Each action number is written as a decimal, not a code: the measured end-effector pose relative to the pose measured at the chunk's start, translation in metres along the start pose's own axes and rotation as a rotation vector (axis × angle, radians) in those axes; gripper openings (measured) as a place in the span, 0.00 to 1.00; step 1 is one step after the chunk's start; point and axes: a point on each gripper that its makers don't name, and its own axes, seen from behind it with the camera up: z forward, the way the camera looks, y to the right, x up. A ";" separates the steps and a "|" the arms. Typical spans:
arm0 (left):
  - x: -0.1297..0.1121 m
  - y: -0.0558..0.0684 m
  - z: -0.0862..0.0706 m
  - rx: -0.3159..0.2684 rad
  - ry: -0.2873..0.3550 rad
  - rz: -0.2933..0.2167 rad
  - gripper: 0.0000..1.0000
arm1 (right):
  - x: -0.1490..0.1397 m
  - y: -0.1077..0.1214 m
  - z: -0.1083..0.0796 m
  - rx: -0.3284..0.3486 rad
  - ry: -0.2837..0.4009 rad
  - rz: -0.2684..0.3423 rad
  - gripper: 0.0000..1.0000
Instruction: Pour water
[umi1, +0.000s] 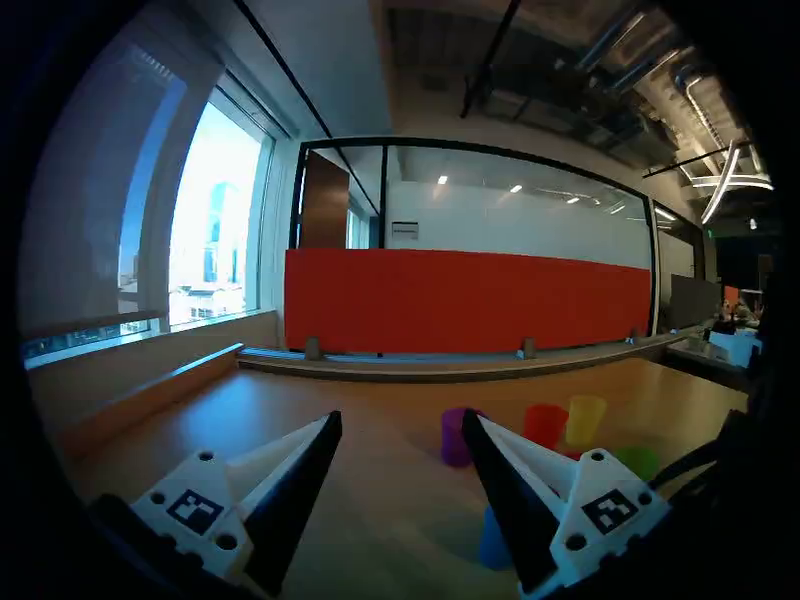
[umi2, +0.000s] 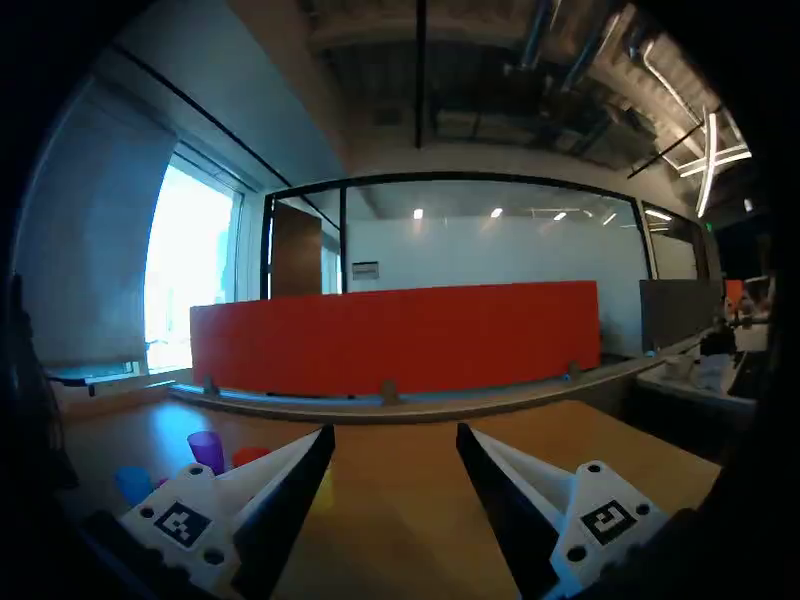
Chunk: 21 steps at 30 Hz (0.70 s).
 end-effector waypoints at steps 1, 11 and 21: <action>0.002 0.000 0.000 0.002 0.008 0.002 0.89 | 0.002 -0.001 0.000 0.002 0.001 0.005 0.94; 0.011 0.001 -0.002 0.041 0.060 0.004 0.89 | 0.004 -0.008 0.000 0.008 -0.033 -0.001 0.94; -0.012 0.000 0.006 0.039 0.067 0.014 0.89 | 0.011 -0.002 -0.002 -0.031 -0.039 -0.051 0.95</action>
